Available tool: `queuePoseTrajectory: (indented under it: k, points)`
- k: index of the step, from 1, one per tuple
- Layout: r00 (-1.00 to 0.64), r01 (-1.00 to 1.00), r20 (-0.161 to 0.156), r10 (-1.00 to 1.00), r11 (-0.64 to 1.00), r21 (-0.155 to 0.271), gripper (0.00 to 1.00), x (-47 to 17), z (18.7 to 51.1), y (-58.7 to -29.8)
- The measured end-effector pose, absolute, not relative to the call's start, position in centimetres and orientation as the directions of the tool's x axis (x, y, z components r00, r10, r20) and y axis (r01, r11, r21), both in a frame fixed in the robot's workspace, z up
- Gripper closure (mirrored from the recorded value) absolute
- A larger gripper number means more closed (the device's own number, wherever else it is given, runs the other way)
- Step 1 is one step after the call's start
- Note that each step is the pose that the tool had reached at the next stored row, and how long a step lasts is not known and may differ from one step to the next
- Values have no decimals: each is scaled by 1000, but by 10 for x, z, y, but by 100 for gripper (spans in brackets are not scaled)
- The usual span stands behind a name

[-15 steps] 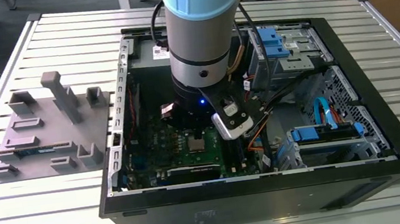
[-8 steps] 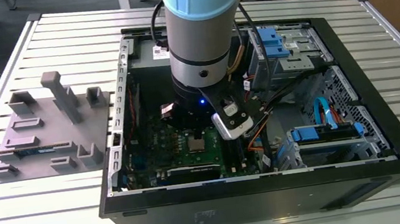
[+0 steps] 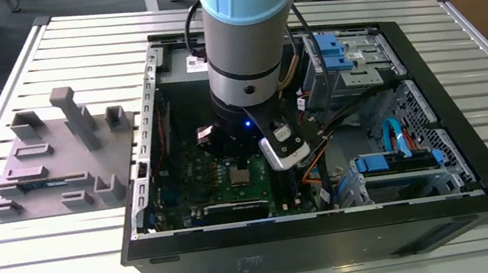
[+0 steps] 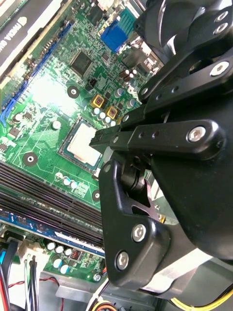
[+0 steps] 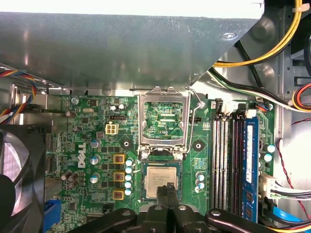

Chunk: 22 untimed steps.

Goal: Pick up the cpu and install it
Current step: 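Close the cpu cover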

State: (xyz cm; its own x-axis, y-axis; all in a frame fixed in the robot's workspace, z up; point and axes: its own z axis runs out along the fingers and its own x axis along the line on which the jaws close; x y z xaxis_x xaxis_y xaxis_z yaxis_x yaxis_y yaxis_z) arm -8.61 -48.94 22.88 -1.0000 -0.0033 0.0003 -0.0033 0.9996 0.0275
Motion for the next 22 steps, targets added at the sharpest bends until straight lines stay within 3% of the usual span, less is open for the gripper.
queuePoseTrajectory:
  k: [22]
  points:
    - [-1000, -4, 0, -4, 1000, 27, 89, -71, 234, -489]
